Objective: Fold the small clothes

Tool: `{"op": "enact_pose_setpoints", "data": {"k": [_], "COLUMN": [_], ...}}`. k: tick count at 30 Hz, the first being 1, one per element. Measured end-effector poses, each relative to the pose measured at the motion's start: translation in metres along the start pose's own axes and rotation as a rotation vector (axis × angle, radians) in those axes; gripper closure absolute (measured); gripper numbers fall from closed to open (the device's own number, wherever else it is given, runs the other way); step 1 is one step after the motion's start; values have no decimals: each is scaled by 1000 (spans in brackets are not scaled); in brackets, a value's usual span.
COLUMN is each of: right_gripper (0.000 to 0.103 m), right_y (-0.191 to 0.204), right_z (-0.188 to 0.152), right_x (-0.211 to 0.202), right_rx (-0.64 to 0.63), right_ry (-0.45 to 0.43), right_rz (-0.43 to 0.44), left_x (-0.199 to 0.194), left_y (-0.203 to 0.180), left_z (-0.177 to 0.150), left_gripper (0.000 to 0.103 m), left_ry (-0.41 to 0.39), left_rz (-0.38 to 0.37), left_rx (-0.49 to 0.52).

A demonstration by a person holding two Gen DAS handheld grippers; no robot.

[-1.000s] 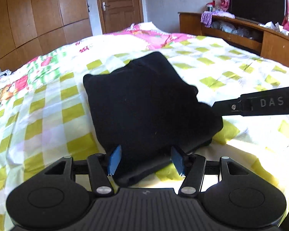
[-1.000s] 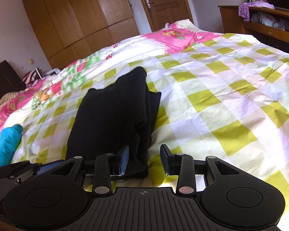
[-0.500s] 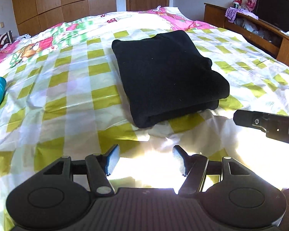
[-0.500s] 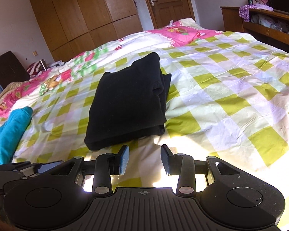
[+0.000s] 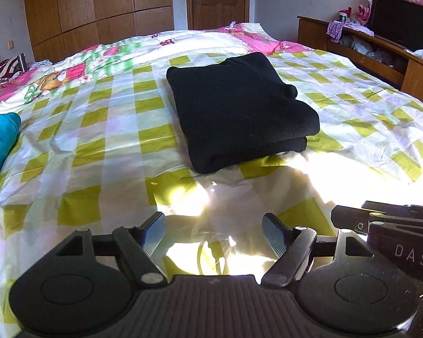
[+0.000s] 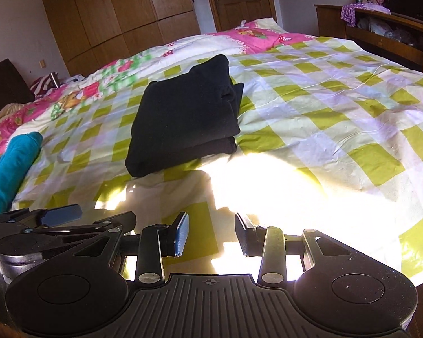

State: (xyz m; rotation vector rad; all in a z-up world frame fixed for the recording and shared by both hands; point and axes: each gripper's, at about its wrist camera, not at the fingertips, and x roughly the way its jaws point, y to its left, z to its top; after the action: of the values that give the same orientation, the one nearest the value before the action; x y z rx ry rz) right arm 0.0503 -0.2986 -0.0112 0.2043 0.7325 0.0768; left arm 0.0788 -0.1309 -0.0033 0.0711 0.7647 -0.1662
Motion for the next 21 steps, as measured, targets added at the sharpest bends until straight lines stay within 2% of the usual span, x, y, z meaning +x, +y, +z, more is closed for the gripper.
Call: {"op": "enact_pose_setpoints", "data": {"k": [12, 18, 21], "right_gripper": [67, 67, 67], "right_y": [-1, -7, -7], "right_z": [-12, -13, -13], "right_x": [-3, -6, -6], "right_rx": [-3, 21, 21], "right_ry": [1, -6, -4], "right_rz": [-4, -7, -10], "left_x": [-6, -4, -2], "left_y": [-6, -2, -2], "left_z": [-7, -9, -11], "left_gripper": [6, 5, 5], "left_ry": [-23, 5, 15], "left_rz": [49, -8, -5], "left_rx": [24, -18, -18]}}
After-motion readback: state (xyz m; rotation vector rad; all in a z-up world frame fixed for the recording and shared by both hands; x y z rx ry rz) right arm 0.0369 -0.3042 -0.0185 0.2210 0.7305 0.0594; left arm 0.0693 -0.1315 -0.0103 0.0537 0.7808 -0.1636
